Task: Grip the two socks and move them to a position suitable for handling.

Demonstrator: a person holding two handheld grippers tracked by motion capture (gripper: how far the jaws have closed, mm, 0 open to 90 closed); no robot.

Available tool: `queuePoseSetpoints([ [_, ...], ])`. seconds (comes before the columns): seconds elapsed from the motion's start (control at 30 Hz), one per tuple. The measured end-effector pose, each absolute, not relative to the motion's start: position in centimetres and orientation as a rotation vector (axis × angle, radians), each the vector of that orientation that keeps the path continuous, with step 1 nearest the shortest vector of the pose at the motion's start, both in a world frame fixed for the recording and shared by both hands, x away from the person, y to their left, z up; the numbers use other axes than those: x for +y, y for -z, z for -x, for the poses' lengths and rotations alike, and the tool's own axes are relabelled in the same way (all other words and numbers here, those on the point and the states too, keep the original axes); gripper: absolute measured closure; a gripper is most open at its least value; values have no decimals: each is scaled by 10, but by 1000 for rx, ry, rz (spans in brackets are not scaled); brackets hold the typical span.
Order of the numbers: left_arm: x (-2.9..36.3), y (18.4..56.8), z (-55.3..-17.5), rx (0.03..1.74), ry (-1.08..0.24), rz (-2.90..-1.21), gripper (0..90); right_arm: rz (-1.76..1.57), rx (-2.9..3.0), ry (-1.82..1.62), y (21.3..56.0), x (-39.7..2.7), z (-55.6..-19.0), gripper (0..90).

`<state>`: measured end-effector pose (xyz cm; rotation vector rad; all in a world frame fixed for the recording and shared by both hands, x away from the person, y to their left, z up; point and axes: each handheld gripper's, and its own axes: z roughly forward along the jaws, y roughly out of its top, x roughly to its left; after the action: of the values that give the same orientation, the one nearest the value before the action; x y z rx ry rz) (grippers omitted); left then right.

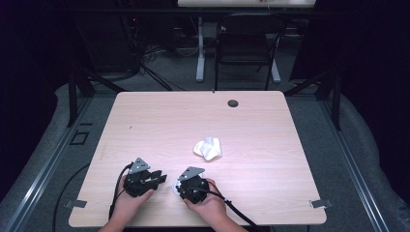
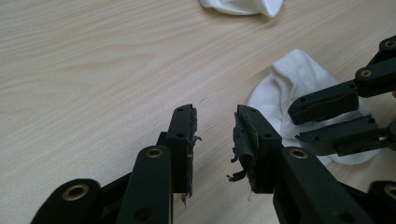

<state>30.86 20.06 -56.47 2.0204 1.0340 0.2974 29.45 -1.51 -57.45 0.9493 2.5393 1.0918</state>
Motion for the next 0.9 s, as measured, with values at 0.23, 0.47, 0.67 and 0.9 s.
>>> queuePoseSetpoints([
  [0.23,200,565,-309,1035,-291,-2021,679,-925,2527,-1080,577,-15,-293,805],
  [0.47,197,567,-307,1033,-290,-2036,677,-970,2516,-1115,576,-17,-294,878],
  [0.67,193,567,-306,1011,-282,-2046,673,-976,2507,-1146,570,-21,-293,886],
  [0.9,183,570,-303,980,-258,-2062,674,-997,2483,-1206,560,-31,-292,887],
])
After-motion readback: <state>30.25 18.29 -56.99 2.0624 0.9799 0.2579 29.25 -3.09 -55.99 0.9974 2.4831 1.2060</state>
